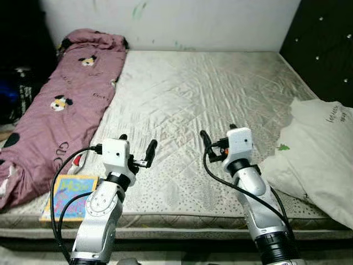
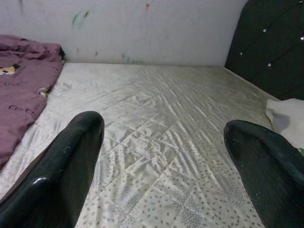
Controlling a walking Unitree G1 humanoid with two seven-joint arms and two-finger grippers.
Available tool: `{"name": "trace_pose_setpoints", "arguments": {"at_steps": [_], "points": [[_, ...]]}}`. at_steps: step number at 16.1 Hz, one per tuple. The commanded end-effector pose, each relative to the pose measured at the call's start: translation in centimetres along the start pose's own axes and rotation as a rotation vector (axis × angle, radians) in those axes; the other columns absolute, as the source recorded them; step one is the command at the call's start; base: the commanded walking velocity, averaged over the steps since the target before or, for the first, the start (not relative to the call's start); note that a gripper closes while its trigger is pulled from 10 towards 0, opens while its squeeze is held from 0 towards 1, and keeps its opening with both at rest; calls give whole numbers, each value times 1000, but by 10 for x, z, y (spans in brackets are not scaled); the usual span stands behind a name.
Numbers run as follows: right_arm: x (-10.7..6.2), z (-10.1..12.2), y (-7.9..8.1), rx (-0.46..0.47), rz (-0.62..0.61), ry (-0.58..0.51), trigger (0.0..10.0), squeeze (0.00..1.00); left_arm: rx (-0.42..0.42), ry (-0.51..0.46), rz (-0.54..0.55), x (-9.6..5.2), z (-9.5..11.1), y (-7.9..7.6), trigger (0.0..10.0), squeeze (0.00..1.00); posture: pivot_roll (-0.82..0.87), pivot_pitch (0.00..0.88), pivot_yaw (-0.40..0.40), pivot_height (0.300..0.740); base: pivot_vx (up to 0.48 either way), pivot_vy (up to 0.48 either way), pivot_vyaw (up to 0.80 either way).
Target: Clean up the room
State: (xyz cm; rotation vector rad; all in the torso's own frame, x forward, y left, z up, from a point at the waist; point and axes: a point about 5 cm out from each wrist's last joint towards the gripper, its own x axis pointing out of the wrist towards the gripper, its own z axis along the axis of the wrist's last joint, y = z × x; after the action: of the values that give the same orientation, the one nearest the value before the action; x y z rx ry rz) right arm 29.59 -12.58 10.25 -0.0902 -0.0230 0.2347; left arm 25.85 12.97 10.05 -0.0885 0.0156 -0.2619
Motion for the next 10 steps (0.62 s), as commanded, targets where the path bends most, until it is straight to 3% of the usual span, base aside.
{"name": "trace_pose_setpoints", "arguments": {"at_steps": [1, 10], "points": [[3, 1, -4, 4, -13, 1, 10000, 0, 6, 7, 8, 0, 0, 1, 10000, 0, 38, 0, -14, 740, 0, -349, 0], [3, 1, -3, -29, -5, 4, 10000, 0, 4, 12, 6, -1, -1, 1, 10000, 0, 40, 0, -14, 740, 0, -350, 0]]}}
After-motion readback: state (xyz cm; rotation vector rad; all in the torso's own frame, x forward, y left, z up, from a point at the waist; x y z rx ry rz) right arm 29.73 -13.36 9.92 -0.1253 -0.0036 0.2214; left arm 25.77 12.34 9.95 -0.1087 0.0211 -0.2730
